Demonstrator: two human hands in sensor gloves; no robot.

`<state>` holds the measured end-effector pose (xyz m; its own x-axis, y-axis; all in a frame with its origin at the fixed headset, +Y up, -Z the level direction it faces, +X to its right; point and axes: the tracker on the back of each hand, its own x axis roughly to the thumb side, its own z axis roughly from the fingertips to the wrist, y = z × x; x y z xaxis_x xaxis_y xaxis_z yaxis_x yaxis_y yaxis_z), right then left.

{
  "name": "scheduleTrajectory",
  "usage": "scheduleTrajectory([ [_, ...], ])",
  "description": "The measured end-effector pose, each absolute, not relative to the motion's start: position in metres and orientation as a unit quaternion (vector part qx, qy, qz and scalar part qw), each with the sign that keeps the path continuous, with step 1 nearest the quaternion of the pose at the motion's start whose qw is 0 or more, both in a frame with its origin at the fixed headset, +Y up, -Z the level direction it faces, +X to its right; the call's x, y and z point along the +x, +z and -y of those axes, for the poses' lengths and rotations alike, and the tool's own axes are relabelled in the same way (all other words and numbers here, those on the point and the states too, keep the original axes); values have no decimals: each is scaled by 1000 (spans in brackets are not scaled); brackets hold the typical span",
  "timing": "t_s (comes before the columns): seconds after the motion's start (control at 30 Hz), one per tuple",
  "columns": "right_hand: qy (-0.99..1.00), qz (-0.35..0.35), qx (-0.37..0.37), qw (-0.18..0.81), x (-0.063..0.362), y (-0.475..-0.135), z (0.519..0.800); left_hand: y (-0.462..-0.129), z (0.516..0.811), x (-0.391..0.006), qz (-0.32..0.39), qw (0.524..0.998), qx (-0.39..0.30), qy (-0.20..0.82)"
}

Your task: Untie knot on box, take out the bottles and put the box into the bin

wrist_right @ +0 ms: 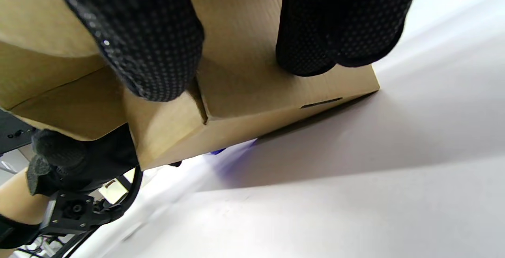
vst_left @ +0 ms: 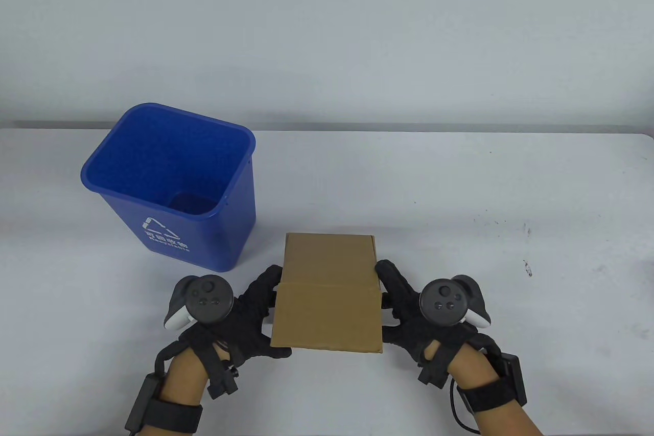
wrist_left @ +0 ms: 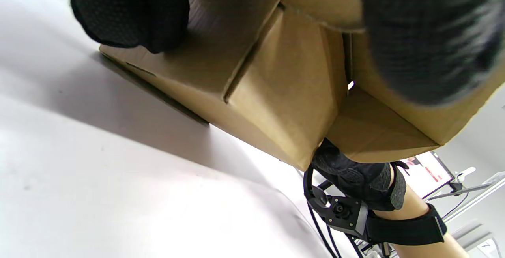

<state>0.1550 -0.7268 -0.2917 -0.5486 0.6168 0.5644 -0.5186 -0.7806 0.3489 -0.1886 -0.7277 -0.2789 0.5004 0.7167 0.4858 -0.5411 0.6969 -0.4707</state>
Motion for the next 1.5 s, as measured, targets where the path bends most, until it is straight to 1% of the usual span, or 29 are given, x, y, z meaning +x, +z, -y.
scheduleTrajectory([
  [0.1,876,-70,347,328,156,-292,728,-279,726,-188,329,870,-114,350],
  [0.17,876,-67,347,329,155,-292,728,-279,725,-188,322,881,-83,336],
  [0.23,876,-66,347,329,155,-292,728,-280,726,-188,314,883,-76,341],
  [0.57,873,-64,340,344,154,-291,728,-281,729,-190,310,870,-78,375],
  [0.67,869,-72,333,359,152,-291,730,-282,732,-189,296,868,-76,391],
  [0.8,886,-66,328,320,145,-289,736,-283,738,-185,290,882,-91,361],
  [1.0,877,-72,317,354,147,-291,737,-286,742,-191,272,864,-97,413],
  [1.5,872,-68,307,374,149,-292,735,-284,741,-195,250,848,-102,456],
])
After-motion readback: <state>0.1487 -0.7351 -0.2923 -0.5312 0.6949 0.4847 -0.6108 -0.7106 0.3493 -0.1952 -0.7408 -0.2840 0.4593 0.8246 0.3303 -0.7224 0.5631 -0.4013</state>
